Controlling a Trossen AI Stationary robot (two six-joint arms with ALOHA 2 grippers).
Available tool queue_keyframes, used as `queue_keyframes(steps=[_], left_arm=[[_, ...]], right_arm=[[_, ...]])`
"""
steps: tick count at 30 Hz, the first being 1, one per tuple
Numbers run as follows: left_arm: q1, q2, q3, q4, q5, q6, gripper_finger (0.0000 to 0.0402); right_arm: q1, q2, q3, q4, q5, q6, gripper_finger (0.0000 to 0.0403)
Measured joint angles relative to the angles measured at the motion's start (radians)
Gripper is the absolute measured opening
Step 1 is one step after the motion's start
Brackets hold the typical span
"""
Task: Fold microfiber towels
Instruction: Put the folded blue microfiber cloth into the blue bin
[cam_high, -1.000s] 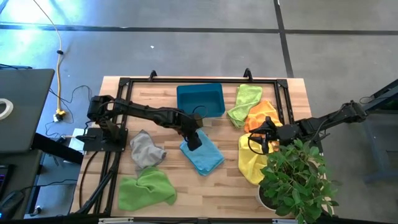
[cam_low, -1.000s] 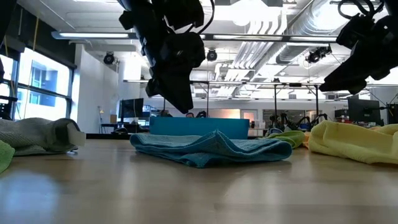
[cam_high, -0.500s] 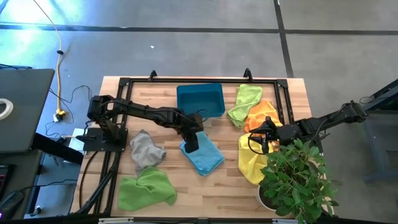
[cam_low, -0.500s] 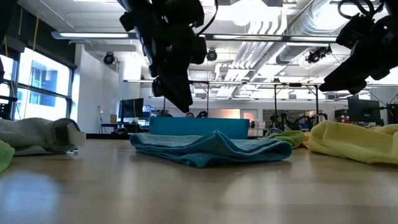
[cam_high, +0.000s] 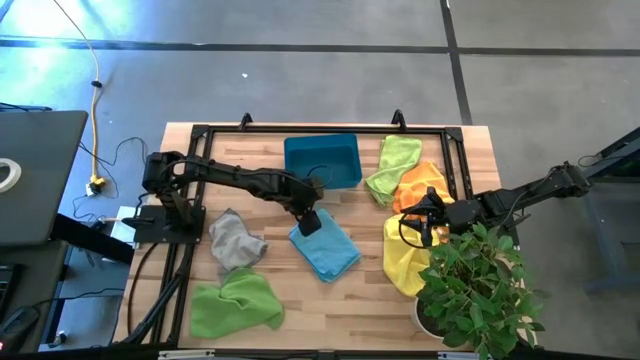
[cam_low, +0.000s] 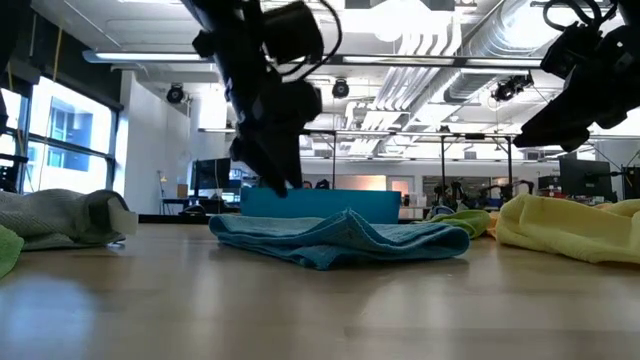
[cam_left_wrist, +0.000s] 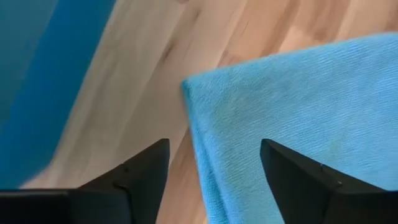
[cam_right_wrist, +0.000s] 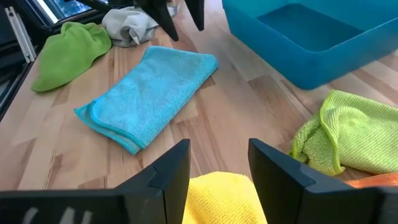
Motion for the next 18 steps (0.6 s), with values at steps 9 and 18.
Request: queue_keyframes(steps=[9,18], left_arm=[[0.019,0.002,-0.148,0.172,0.02,-0.055,0.0278],[0.003,-0.001,-0.231,0.314,0.012,-0.092,0.0278]], right_arm=[[0.0,0.0,0.0,-0.001,0.0,0.0,0.0154],[0.0,0.0,0.0,-0.002,0.0,0.0,0.0154]])
